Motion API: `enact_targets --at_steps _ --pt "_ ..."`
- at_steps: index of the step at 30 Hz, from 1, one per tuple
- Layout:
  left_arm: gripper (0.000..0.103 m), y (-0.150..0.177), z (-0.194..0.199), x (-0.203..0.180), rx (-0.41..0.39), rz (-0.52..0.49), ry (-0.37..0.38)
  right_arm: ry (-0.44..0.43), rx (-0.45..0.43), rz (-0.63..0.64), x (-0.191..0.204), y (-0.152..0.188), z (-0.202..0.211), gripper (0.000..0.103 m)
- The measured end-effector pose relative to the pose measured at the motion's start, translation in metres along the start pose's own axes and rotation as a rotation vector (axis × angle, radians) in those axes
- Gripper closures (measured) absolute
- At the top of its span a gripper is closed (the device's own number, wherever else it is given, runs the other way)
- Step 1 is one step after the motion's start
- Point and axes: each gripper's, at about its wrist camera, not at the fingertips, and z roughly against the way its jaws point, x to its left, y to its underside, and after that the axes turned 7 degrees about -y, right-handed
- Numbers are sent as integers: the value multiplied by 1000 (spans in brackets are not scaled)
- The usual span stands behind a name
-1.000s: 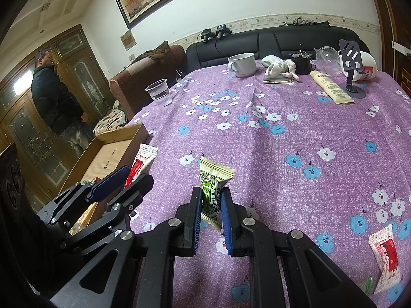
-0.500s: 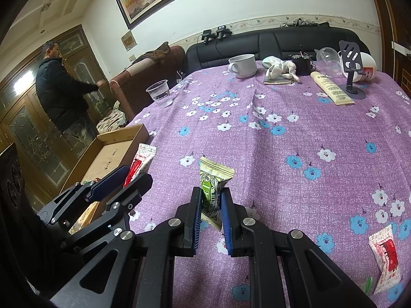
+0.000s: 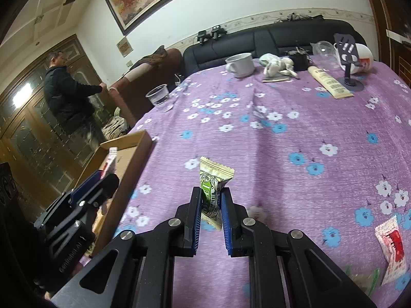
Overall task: Organize snacks
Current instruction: 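Carry the sachet with the left gripper and candy with the right over the box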
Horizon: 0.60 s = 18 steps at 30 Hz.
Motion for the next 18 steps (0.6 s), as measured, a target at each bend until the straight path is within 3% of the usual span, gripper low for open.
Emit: enact_targets --at_steps 8,13,16,18 --pt "74 10 9 77 18 115 -99 -111 39 97 70 2 -14 88" --pt "74 28 0 126 76 207 -164 -169 105 182 122 16 -45 89" --pt "74 38 -7 141 105 240 -182 -191 138 202 144 23 -64 89" --pt "74 43 -12 152 130 282 -153 -206 153 212 156 27 -74 89"
